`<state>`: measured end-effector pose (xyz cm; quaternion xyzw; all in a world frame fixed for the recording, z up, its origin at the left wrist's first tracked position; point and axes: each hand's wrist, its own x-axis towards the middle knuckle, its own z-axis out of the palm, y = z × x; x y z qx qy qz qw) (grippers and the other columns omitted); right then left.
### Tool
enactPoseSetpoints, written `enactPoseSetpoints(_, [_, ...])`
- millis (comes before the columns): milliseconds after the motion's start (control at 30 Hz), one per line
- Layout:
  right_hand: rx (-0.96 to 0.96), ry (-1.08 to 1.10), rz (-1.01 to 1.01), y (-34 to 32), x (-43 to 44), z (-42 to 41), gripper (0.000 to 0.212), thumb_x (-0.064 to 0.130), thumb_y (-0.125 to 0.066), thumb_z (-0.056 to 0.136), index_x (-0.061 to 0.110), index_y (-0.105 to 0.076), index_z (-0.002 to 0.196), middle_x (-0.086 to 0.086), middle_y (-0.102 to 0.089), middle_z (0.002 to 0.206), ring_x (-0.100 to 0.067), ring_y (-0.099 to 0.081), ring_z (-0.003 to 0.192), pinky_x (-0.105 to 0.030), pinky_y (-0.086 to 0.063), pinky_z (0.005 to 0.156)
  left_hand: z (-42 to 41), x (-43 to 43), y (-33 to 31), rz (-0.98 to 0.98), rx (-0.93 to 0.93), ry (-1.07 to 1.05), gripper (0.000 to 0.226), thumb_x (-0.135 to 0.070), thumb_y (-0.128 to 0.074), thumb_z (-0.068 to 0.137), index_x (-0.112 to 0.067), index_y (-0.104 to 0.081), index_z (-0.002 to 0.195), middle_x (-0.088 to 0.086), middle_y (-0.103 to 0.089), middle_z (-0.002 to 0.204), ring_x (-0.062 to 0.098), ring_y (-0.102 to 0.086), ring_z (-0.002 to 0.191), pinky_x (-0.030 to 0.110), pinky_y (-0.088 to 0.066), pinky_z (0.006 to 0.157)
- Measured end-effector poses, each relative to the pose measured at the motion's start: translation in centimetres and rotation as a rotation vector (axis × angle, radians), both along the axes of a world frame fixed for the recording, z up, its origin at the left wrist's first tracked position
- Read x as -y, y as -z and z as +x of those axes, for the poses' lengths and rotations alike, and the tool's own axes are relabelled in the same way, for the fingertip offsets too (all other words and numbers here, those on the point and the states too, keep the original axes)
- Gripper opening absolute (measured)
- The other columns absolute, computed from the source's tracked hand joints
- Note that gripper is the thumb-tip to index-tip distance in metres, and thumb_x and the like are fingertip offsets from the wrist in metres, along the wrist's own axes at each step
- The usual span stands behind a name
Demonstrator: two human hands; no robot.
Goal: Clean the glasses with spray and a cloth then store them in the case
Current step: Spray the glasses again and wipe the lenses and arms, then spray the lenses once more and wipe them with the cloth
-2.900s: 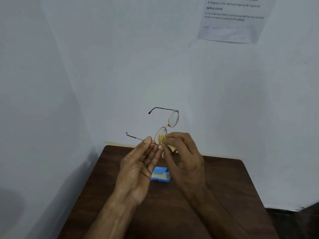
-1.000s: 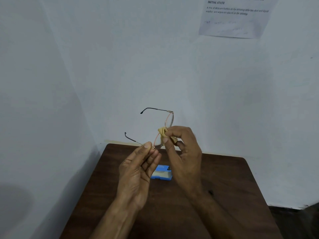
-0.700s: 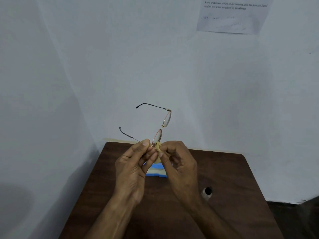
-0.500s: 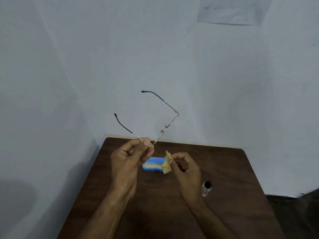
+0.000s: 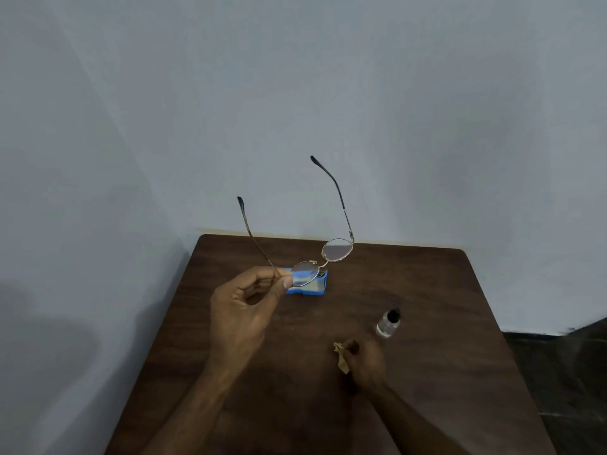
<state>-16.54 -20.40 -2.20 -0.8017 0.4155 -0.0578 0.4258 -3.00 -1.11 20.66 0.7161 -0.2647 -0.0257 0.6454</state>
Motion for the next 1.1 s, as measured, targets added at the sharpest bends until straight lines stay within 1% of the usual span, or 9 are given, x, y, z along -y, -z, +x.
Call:
enactPoseSetpoints(100, [-0.042, -0.012, -0.029, 1.0, 0.6, -0.9, 0.034, 0.012, -0.075, 0.089, 0.036, -0.061, 0.069, 0.012, -0.062, 0.077, -0.008, -0.06, 0.077, -0.016, -0.038, 0.064, -0.6, -0.1, 0.3, 0.011, 0.051, -0.003, 0.013, -0.011, -0.08, 0.087, -0.011, -0.079, 0.1, 0.0, -0.081, 0.098, 0.019, -0.077, 0.096, 0.029, -0.061, 0.085])
enactPoseSetpoints(233, [-0.032, -0.057, -0.118, 1.6, 0.9, -1.6, 0.022, 0.025, -0.071, 0.092, 0.032, -0.058, 0.075, 0.012, -0.06, 0.085, -0.016, -0.063, 0.087, -0.029, -0.041, 0.071, -1.1, 0.1, 0.1, 0.004, 0.131, 0.007, 0.012, -0.007, -0.081, 0.086, -0.008, -0.079, 0.098, 0.001, -0.08, 0.097, 0.018, -0.076, 0.094, 0.026, -0.06, 0.083])
enactPoseSetpoints(300, [0.09, -0.07, -0.2, 0.5, 0.7, -1.3, 0.015, 0.037, -0.062, 0.096, 0.031, -0.06, 0.083, 0.011, -0.062, 0.092, -0.016, -0.065, 0.089, -0.034, -0.049, 0.075, -1.3, 0.1, -0.1, 0.003, 0.164, 0.013, 0.012, -0.005, -0.081, 0.085, -0.007, -0.079, 0.097, 0.001, -0.079, 0.096, 0.016, -0.076, 0.093, 0.023, -0.059, 0.083])
enactPoseSetpoints(433, [0.566, 0.123, -0.105, -9.0, -0.8, 0.2, 0.011, 0.023, -0.064, 0.104, 0.027, -0.073, 0.11, 0.011, -0.071, 0.102, -0.009, -0.069, 0.097, -0.038, -0.058, 0.085, -0.9, -0.1, -0.7, 0.053, 0.266, 0.011, 0.013, -0.007, -0.082, 0.083, -0.006, -0.079, 0.095, 0.001, -0.078, 0.094, 0.012, -0.075, 0.092, 0.018, -0.057, 0.084])
enactPoseSetpoints(533, [0.818, 0.113, -0.088, -17.4, -0.3, 0.4, 0.023, 0.033, -0.059, 0.105, 0.026, -0.071, 0.123, 0.0, -0.071, 0.103, -0.02, -0.068, 0.091, -0.041, -0.058, 0.076, -0.3, -0.5, -1.3, 0.109, 0.316, 0.015, 0.014, -0.017, -0.082, 0.084, -0.01, -0.08, 0.096, -0.004, -0.077, 0.095, 0.008, -0.074, 0.092, 0.017, -0.058, 0.083])
enactPoseSetpoints(667, [0.82, -0.069, -0.217, -22.8, 1.1, 0.3, 0.033, 0.037, -0.062, 0.102, 0.022, -0.067, 0.131, -0.004, -0.068, 0.099, -0.025, -0.067, 0.088, -0.044, -0.06, 0.071, 0.8, -0.7, -2.1, 0.182, 0.369, -0.005, 0.021, -0.031, -0.084, 0.087, -0.013, -0.079, 0.096, -0.004, -0.077, 0.093, 0.01, -0.073, 0.091, 0.022, -0.061, 0.079])
enactPoseSetpoints(767, [0.801, -0.124, -0.271, -23.7, 1.2, 0.9, 0.033, 0.037, -0.063, 0.101, 0.015, -0.071, 0.124, 0.003, -0.07, 0.097, -0.017, -0.069, 0.085, -0.044, -0.062, 0.068, 1.4, -0.7, -2.8, 0.18, 0.432, 0.036, 0.021, -0.027, -0.082, 0.084, -0.009, -0.08, 0.095, 0.0, -0.077, 0.092, 0.018, -0.074, 0.087, 0.03, -0.063, 0.078])
enactPoseSetpoints(967, [0.85, -0.156, -0.359, -24.6, 1.0, 0.9, 0.029, 0.033, -0.058, 0.104, 0.008, -0.072, 0.107, 0.004, -0.064, 0.077, -0.014, -0.064, 0.068, -0.027, -0.055, 0.064, 0.3, -0.4, -2.9, 0.058, 0.284, -0.084, 0.014, -0.013, -0.085, 0.085, -0.019, -0.078, 0.096, -0.01, -0.077, 0.092, 0.01, -0.074, 0.09, 0.018, -0.058, 0.081])
enactPoseSetpoints(1100, [0.823, -0.135, -0.423, -25.2, 0.0, 1.0, 0.026, 0.031, -0.057, 0.106, 0.011, -0.069, 0.095, 0.007, -0.061, 0.076, -0.013, -0.062, 0.068, -0.029, -0.053, 0.063, -1.8, 1.0, -1.9, -0.162, -0.045, -0.2, 0.027, -0.005, -0.082, 0.085, -0.011, -0.075, 0.11, 0.0, -0.079, 0.105, 0.017, -0.076, 0.101, 0.019, -0.058, 0.082])
